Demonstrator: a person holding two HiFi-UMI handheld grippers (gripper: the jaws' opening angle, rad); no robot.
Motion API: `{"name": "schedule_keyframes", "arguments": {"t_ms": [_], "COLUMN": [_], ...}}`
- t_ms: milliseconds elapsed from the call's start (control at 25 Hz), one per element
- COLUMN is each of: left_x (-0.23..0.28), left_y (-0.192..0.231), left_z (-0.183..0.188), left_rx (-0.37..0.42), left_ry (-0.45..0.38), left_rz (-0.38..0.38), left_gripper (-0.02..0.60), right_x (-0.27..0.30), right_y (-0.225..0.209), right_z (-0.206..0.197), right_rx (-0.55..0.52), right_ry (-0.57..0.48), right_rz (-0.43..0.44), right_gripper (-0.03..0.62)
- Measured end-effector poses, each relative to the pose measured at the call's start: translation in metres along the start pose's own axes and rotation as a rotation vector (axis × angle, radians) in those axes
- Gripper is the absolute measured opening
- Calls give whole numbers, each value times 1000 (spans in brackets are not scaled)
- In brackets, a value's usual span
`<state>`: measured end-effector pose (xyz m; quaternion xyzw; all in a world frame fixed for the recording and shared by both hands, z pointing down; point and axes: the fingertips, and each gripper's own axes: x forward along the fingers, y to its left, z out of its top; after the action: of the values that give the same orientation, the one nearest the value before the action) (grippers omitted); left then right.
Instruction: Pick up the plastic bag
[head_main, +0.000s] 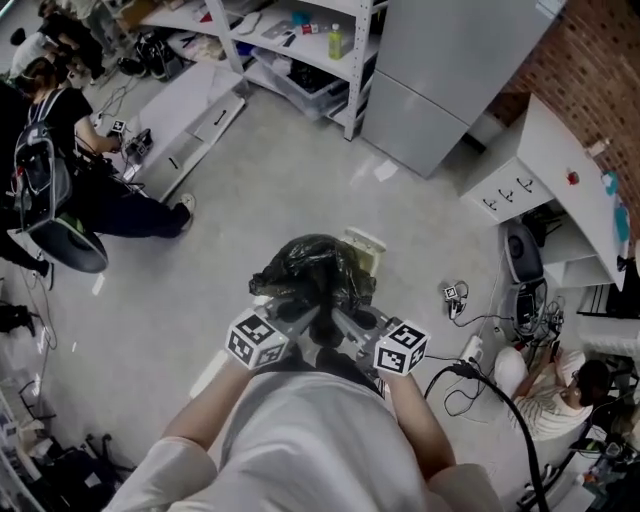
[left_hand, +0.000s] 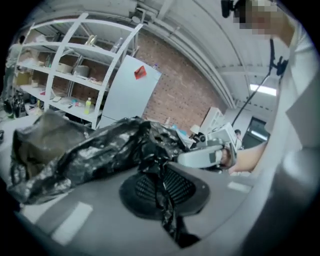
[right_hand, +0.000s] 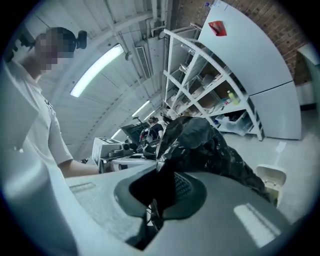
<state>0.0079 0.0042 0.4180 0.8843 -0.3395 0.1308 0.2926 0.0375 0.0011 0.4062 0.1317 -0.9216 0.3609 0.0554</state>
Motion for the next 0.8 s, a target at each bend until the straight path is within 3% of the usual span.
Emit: {"name": "schedule_keyframes", "arguments": {"t_ms": [240,520,640,800], "left_x": [-32,-83,-104,-134], "left_y": [-3,14,23,40], "left_z": [18,37,39,40], "left_rx": [-40,-49,-23,6], "left_ry": [-101,-140,-153,-169], "left_rz": [-31,-45,-17,36], "left_gripper": [5,5,5,5], "right_x": [26,65,83,104], "right_y": [42,88,104,111], "right_z": [7,23,26,35], "right_rx": [-37,-22,-77,-124], "right_ry": [36,31,27,-3], "right_rz": [94,182,173,140], "right_gripper": [2,6,32,3]}}
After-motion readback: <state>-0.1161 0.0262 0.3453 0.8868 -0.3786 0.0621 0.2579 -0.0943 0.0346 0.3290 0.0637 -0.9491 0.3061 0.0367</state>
